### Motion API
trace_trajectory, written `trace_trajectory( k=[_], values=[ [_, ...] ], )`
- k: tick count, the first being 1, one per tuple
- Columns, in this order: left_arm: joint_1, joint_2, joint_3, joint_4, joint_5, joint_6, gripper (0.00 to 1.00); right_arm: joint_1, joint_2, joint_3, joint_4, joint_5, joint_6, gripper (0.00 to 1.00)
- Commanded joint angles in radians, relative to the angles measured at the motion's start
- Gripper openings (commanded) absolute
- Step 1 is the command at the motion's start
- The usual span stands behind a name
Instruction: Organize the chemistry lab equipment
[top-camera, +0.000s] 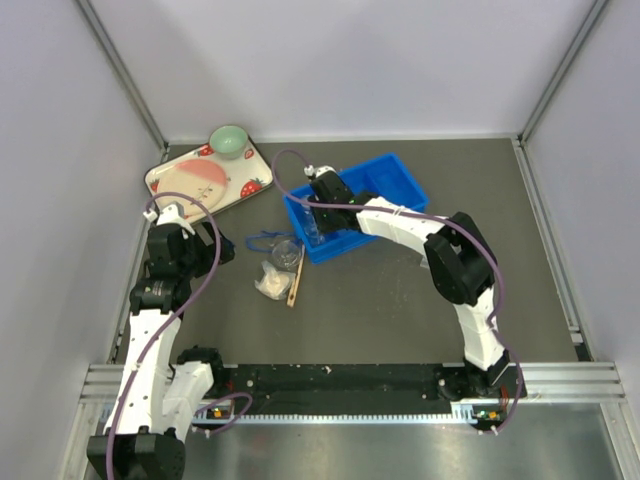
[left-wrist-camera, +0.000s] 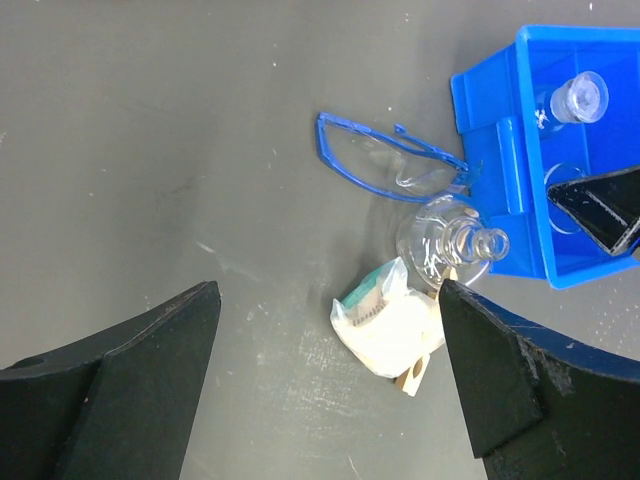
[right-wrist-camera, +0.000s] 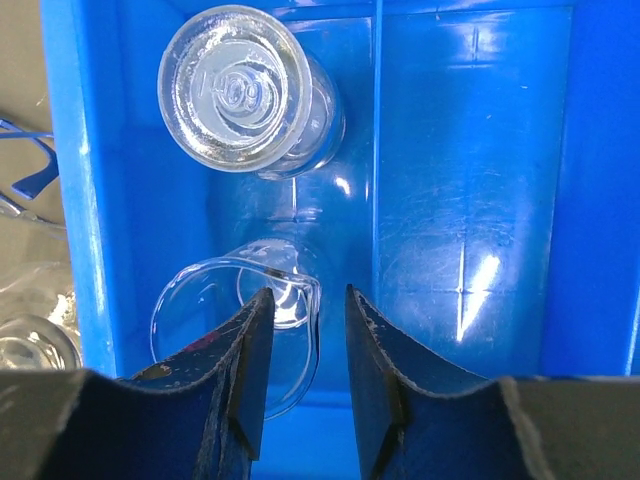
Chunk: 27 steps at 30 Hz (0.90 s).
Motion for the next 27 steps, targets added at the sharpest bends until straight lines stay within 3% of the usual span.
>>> trace_trajectory(
  k=[1, 14, 22, 27],
  values=[
    [0.005, -0.008, 0.013, 0.067, 0.064, 0.017, 0.95, 0.0, -0.118, 0.007, -0.013, 0.047, -0.028, 0.35],
    [-0.047, 0.093, 0.02, 0.122, 0.142, 0.024, 0.9, -0.001, -0.41, -0.127, -0.051, 0.153, -0.048, 0.44],
    [-0.312, 0.272, 0.114, 0.128, -0.016, 0.051, 0.94, -0.001, -0.614, -0.263, -0.057, 0.116, -0.026, 0.58],
    [-0.374, 0.402, 0.187, 0.13, -0.045, 0.086, 0.97, 0.003, -0.712, -0.384, -0.054, 0.096, 0.003, 0.65]
  ],
)
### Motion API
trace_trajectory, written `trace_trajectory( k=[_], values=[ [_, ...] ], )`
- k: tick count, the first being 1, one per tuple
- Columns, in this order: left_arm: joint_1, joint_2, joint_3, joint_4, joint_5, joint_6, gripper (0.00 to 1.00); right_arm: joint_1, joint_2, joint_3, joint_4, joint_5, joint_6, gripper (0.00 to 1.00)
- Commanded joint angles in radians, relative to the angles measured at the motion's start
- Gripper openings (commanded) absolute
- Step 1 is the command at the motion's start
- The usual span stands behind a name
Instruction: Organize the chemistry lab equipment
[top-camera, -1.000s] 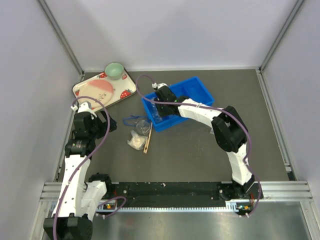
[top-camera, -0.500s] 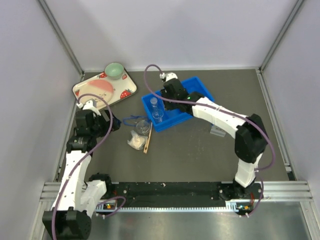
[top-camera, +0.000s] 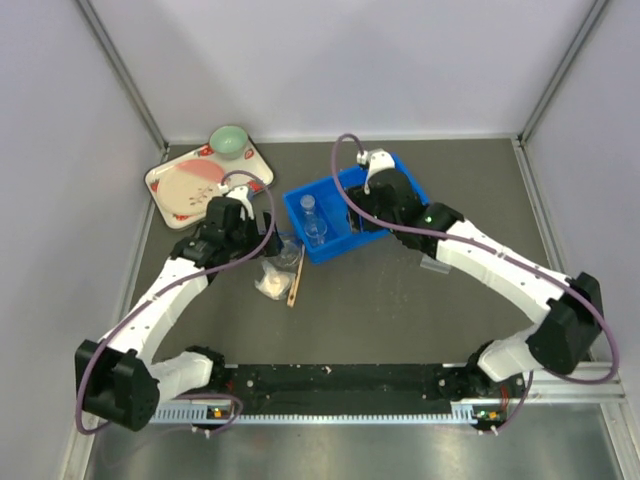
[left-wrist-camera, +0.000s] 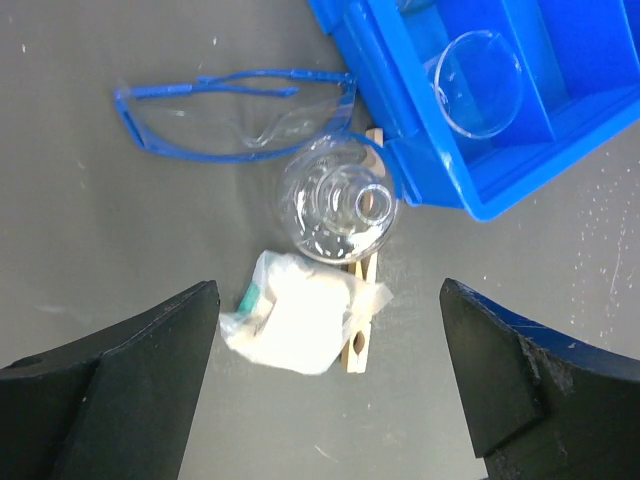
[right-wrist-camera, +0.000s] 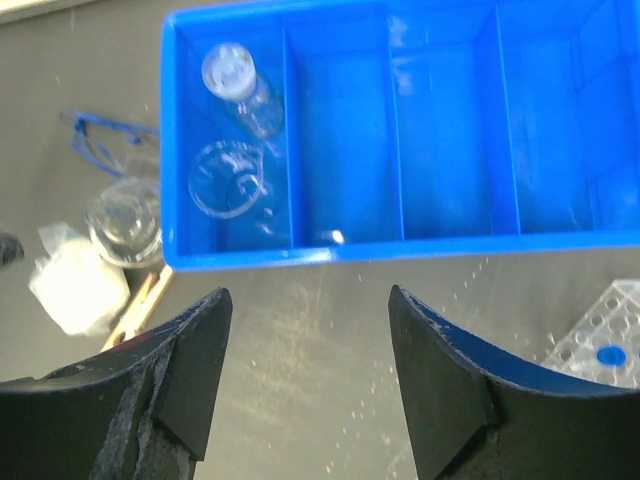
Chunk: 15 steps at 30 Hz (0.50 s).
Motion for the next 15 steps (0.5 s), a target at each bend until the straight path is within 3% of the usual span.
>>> trace_trajectory(
  k=[1, 15],
  values=[
    [-0.037, 0.091, 0.086, 0.054, -0.054, 0.046, 0.98, 0.003, -0.12, -0.094, 0.003, -0.02, 0.032, 0.68],
    [-0.123, 0.325, 0.137, 0.114, -0.101, 0.099, 0.97, 0.02, -0.328, -0.257, 0.012, -0.078, 0.064, 0.75]
  ],
)
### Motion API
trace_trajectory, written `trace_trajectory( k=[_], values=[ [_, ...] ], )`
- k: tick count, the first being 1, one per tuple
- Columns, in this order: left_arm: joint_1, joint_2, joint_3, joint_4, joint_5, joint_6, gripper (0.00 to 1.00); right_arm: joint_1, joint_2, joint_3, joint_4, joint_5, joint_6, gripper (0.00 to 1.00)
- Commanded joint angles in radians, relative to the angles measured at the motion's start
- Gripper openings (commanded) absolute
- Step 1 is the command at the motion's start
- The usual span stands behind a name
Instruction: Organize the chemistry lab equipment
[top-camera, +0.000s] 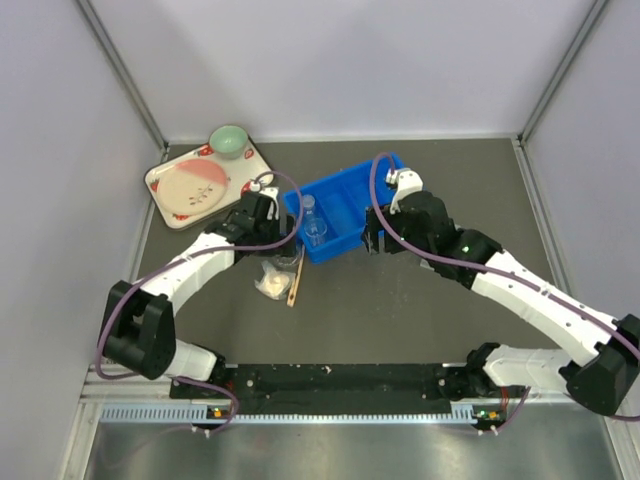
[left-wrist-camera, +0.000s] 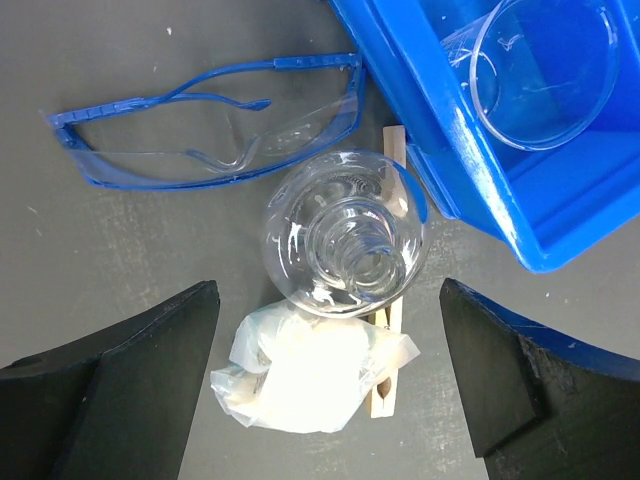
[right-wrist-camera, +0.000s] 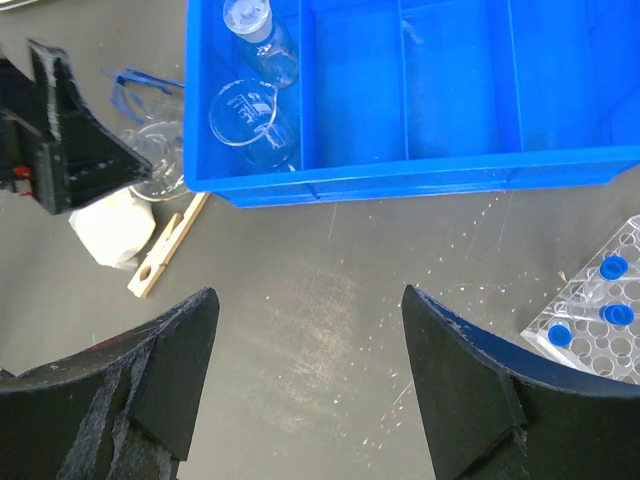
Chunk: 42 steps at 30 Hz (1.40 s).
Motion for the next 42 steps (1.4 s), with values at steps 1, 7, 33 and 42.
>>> trace_trajectory(
  k=[1, 7, 33, 42],
  values=[
    [-0.028, 0.027, 0.043, 0.059, -0.041, 0.023, 0.96, 0.013, -0.031, -0.012, 0.033, -0.022, 0.013, 0.75],
    [-0.063, 0.08, 0.055, 0.058, -0.078, 0.043, 0.97, 0.014, -0.031, -0.018, 0.033, -0.028, 0.007, 0.75],
    [-0.092, 0.23, 0.111, 0.075, -0.136, 0.078, 0.98, 0.016, -0.048, -0.057, 0.04, -0.027, 0.005, 0.75],
    [-0.101, 0.225, 0.095, 0.071, -0.147, 0.084, 0.9, 0.016, -0.042, -0.064, 0.053, -0.037, 0.016, 0.75]
  ],
)
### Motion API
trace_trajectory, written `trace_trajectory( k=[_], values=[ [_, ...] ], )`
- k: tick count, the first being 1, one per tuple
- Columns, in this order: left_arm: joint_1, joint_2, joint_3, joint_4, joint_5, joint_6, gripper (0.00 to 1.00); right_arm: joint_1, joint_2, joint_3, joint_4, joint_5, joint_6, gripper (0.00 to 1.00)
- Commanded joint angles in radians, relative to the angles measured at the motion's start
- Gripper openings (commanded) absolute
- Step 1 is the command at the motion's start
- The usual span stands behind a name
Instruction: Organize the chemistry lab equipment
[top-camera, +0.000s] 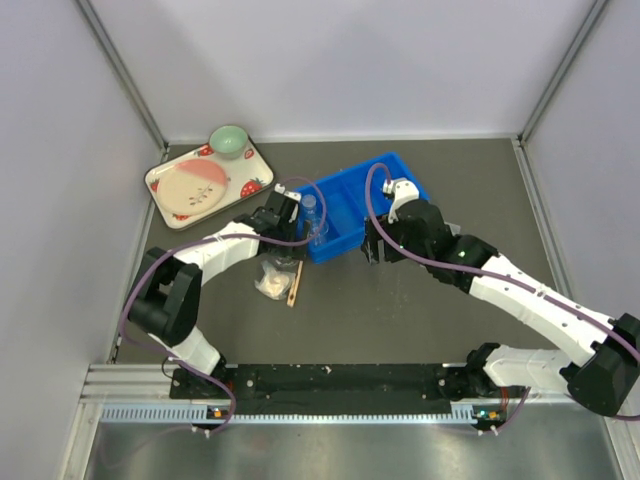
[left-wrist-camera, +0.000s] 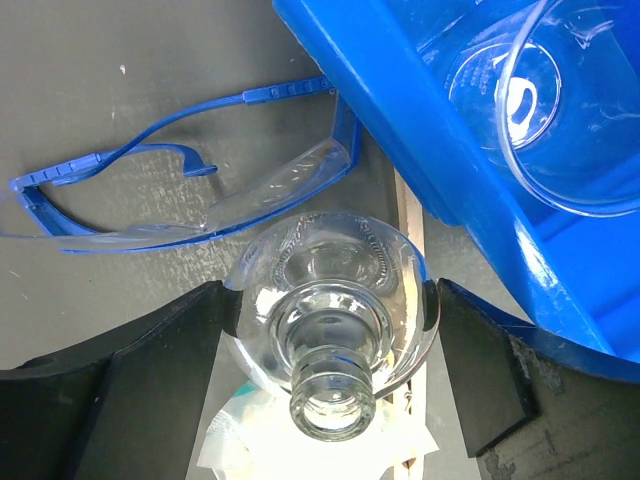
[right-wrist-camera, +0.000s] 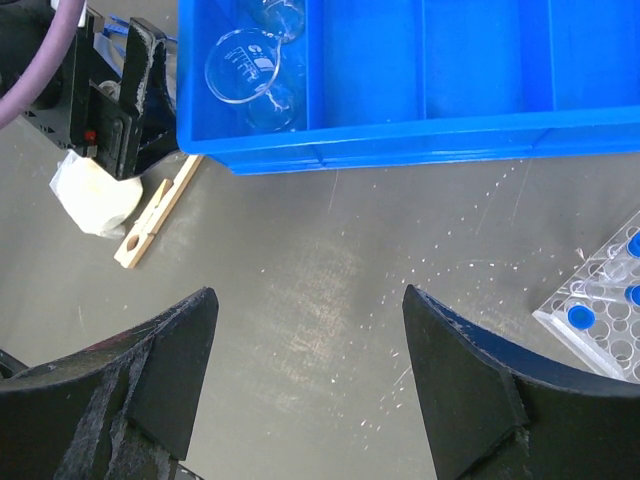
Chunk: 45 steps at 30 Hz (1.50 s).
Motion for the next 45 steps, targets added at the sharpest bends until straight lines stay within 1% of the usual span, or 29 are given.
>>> trace_trajectory(
  k=[1, 4, 9, 10, 13, 14, 16, 17, 20, 27, 31, 35, 40, 45],
  values=[
    [-0.01, 0.0, 0.018, 0.033, -0.027, 0.01, 0.88, 0.011, -0.024, -0.001, 0.046, -0.011, 0.016, 0.75],
    [-0.01, 0.003, 0.018, 0.026, -0.03, 0.01, 0.78, 0.01, -0.024, -0.004, 0.048, -0.014, 0.019, 0.75],
    [-0.012, 0.007, 0.019, 0.022, -0.03, 0.009, 0.65, 0.01, -0.036, -0.011, 0.05, -0.012, 0.019, 0.75],
    [-0.014, 0.007, 0.021, 0.02, -0.03, 0.009, 0.57, 0.008, -0.037, -0.014, 0.05, -0.011, 0.02, 0.75],
    [-0.015, 0.001, 0.024, 0.008, -0.036, 0.007, 0.47, 0.01, -0.041, -0.015, 0.048, -0.011, 0.022, 0.75],
    [-0.015, -0.002, 0.027, 0.007, -0.041, 0.007, 0.4, 0.01, -0.042, -0.015, 0.05, -0.011, 0.022, 0.75],
    [-0.017, -0.013, 0.032, -0.006, -0.047, 0.007, 0.35, 0.01, -0.044, -0.017, 0.05, -0.011, 0.02, 0.75],
    [-0.017, -0.017, 0.033, -0.012, -0.047, 0.007, 0.27, 0.01, -0.044, -0.018, 0.05, -0.011, 0.02, 0.75],
    [-0.018, -0.036, 0.047, -0.033, -0.051, 0.009, 0.17, 0.011, -0.047, -0.018, 0.048, -0.014, 0.023, 0.75],
    [-0.023, -0.109, 0.125, -0.11, -0.077, 0.01, 0.08, 0.01, -0.048, -0.017, 0.05, -0.014, 0.019, 0.75],
    [-0.023, -0.141, 0.208, -0.162, -0.11, 0.038, 0.08, 0.01, -0.051, -0.014, 0.05, -0.014, 0.016, 0.75],
    [-0.023, -0.149, 0.329, -0.207, -0.122, 0.064, 0.08, 0.01, -0.053, -0.006, 0.047, -0.015, 0.013, 0.75],
    [-0.023, -0.105, 0.436, -0.196, -0.082, 0.105, 0.07, 0.01, -0.065, -0.001, 0.036, -0.006, 0.013, 0.75],
    [-0.023, 0.05, 0.663, -0.24, -0.012, 0.205, 0.07, 0.01, -0.109, -0.014, 0.013, -0.014, 0.017, 0.75]
  ],
)
